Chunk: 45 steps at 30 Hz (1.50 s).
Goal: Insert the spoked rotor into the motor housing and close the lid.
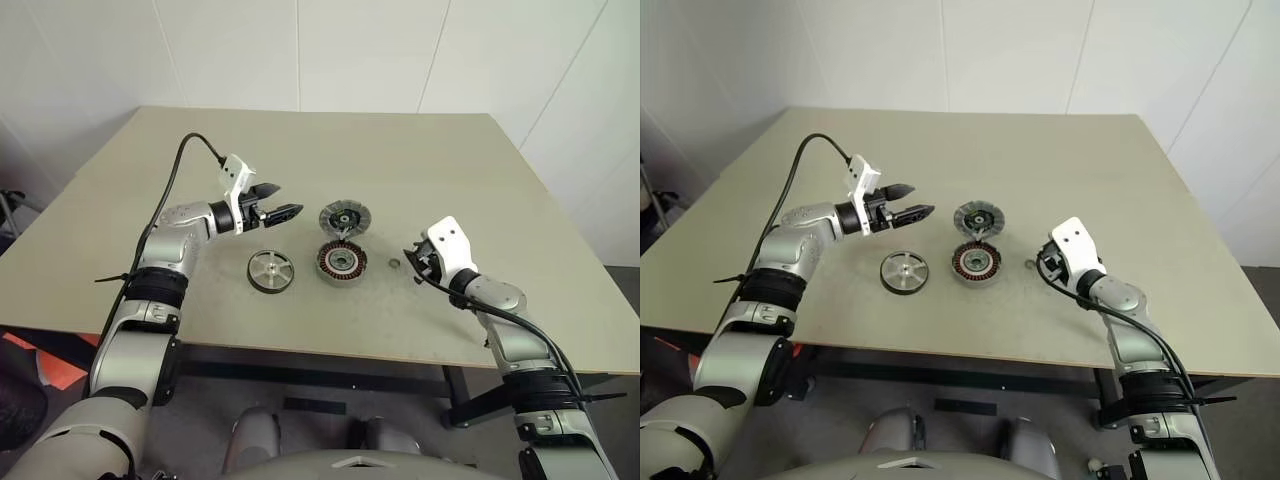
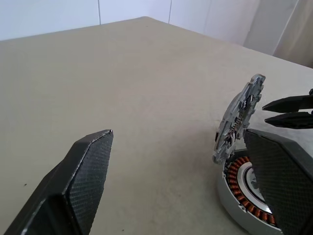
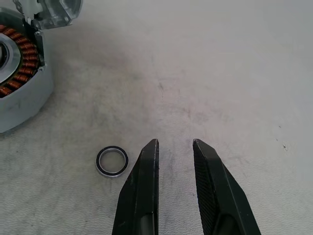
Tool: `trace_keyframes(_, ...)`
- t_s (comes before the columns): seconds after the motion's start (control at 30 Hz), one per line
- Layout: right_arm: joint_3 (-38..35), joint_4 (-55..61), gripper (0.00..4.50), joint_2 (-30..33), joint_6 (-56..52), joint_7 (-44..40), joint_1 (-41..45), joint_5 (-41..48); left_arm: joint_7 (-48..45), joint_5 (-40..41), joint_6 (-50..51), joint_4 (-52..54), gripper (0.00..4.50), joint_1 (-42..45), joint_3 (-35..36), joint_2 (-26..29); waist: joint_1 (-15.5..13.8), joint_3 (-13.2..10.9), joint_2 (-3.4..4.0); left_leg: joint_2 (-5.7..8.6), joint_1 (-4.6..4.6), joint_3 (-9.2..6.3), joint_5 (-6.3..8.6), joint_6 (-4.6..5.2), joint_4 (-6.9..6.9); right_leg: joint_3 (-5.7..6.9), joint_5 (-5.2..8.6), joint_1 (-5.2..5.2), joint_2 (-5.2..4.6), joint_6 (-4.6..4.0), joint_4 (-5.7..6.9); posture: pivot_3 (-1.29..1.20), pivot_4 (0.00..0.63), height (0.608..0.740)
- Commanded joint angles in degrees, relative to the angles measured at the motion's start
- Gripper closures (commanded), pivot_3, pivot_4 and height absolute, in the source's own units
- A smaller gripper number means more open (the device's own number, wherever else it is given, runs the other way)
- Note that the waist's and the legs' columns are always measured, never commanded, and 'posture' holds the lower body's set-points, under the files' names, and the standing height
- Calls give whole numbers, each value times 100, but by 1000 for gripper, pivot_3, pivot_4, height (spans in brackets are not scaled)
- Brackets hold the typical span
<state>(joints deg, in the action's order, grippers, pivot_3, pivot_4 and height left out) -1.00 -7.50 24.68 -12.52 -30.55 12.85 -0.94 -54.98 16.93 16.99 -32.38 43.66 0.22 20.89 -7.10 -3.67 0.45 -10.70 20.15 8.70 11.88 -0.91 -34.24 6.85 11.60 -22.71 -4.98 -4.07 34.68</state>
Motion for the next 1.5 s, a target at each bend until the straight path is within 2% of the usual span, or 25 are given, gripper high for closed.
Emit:
trace_keyframes(0.03, 39, -13, 3311, 113, 175, -114, 56, 48, -11, 38, 7, 251, 0, 4, 66, 44, -3, 0, 0, 0, 0, 0, 1, 2, 0, 0, 0, 0, 0, 0, 0, 0, 0, 740)
trace_keyframes(0.23, -118, 418, 3311, 9, -367, -522, 35, 733, 58, -3, -24, 195, 0, -24, 84, 63, -4, 0, 0, 0, 0, 0, 2, 4, 0, 0, 0, 1, 0, 0, 0, 0, 0, 740)
trace_keyframes(0.4, 126, 566, 3311, 85, -517, -760, -120, 737, 65, 10, -4, 258, 0, -66, 73, 57, -6, 0, 0, 0, 0, 0, 4, 7, 0, 0, 0, 2, 0, 0, -1, 0, 0, 740)
trace_keyframes(0.67, 208, -4, 3311, 139, -118, -524, -160, 453, 82, 10, 30, 355, 0, -123, 71, 63, -8, 0, 0, 1, -8, 0, 3, 6, 0, 0, 1, 11, -1, 1, -4, 0, 0, 740)
trace_keyframes(0.83, -51, 82, 3311, 54, -212, -516, -88, 808, 104, 6, 59, 349, 0, -97, 103, 91, -7, 0, 0, 1, -10, 0, 3, 6, 0, 0, 1, 15, -1, 2, -7, 0, 0, 740)
trace_keyframes(1.13, 38, 300, 3311, 79, -450, -634, -19, 915, 135, -18, 27, 242, 0, -57, 100, 78, -6, 0, 0, 1, -8, 0, 5, 8, 2, 0, 1, 13, 0, 1, -8, 0, 0, 740)
trace_keyframes(1.5, 470, 1476, 3311, 277, -1456, -1329, 161, 1314, 227, -33, -19, 210, 0, -121, 105, 32, -10, 0, 0, 0, -6, 0, 5, 8, 5, 0, 1, 11, 0, 2, -12, 0, 0, 740)
